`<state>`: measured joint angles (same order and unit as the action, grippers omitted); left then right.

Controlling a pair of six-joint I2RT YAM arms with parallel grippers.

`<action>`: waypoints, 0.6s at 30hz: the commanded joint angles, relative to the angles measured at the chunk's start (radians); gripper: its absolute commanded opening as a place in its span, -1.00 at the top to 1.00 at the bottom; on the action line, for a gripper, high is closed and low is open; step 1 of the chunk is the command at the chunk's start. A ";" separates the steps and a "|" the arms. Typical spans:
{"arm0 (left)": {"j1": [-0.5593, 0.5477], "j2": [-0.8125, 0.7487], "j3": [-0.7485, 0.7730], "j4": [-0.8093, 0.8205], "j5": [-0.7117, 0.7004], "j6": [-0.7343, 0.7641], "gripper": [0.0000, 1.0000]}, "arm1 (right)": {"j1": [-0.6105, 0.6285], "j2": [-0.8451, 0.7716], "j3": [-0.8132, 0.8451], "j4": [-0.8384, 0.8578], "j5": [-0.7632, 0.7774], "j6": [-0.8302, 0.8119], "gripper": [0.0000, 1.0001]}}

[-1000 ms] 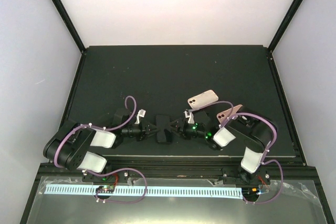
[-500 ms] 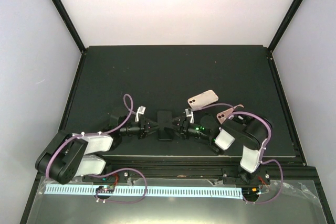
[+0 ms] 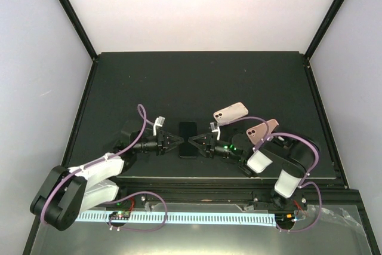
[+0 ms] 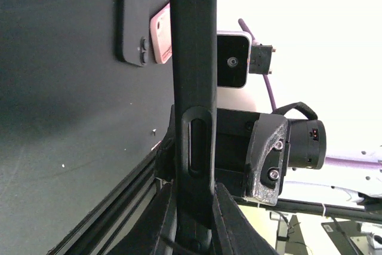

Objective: Put the phone into the phone case

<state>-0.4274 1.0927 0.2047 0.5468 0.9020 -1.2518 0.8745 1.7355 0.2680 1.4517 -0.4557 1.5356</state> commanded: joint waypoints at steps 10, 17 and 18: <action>-0.009 -0.009 0.029 -0.005 0.012 0.045 0.97 | 0.009 -0.201 -0.017 0.073 -0.001 -0.067 0.14; -0.010 0.043 0.006 0.104 0.032 -0.006 0.95 | 0.009 -0.284 -0.012 0.037 -0.006 -0.080 0.11; -0.010 0.046 0.006 0.114 0.033 -0.012 0.93 | 0.008 -0.296 -0.014 0.024 -0.002 -0.085 0.12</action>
<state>-0.4343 1.1004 0.2310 0.6472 0.9562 -1.2495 0.8749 1.5188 0.2344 1.3376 -0.4507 1.4933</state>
